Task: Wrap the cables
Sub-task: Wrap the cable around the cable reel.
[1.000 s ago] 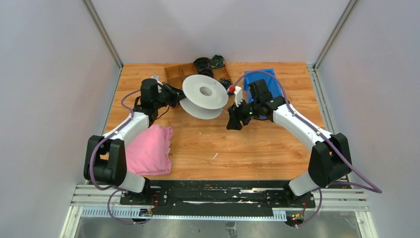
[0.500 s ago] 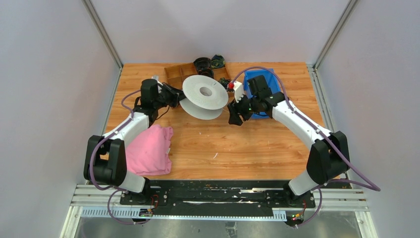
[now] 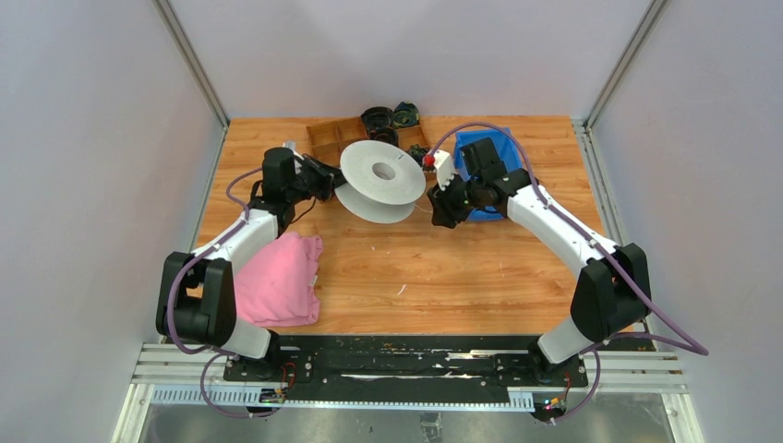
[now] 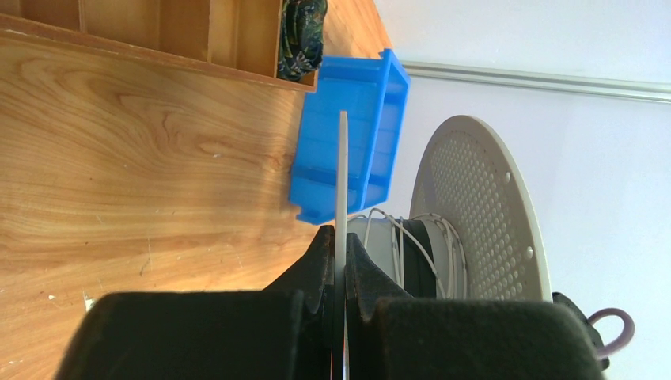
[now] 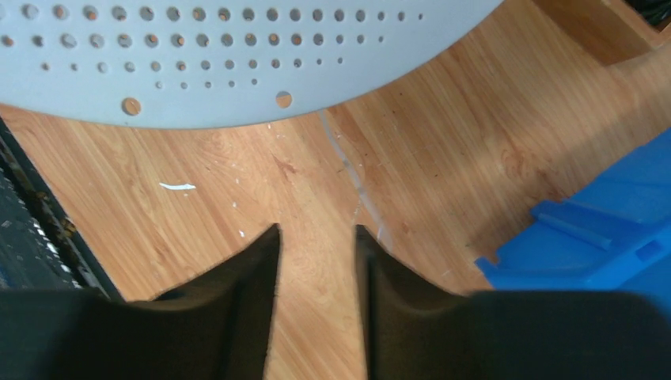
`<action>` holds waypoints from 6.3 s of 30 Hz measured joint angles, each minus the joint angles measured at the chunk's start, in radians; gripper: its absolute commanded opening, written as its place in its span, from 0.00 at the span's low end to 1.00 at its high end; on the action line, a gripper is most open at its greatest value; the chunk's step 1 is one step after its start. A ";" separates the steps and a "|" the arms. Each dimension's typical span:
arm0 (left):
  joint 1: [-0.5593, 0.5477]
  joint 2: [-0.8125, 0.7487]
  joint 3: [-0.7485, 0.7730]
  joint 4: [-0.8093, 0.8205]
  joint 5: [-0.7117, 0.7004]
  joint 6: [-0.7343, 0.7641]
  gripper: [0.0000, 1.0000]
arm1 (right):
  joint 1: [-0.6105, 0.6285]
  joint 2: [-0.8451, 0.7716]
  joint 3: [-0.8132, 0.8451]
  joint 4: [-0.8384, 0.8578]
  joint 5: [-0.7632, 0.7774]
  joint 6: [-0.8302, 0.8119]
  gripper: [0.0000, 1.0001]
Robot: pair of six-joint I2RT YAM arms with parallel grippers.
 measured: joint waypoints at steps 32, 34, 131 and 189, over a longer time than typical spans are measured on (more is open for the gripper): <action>0.002 -0.027 0.027 0.111 0.219 0.070 0.00 | -0.245 0.096 0.008 0.215 -0.258 0.133 0.62; 0.002 -0.029 0.035 0.134 0.269 0.075 0.00 | -0.258 0.120 0.030 0.220 -0.300 0.114 0.63; -0.029 -0.030 0.101 0.194 0.347 0.029 0.00 | -0.193 0.116 0.293 -0.094 -0.457 -0.679 0.01; -0.074 -0.011 -0.013 0.460 0.040 -0.028 0.00 | -0.137 0.046 -0.244 1.154 -0.340 1.482 0.01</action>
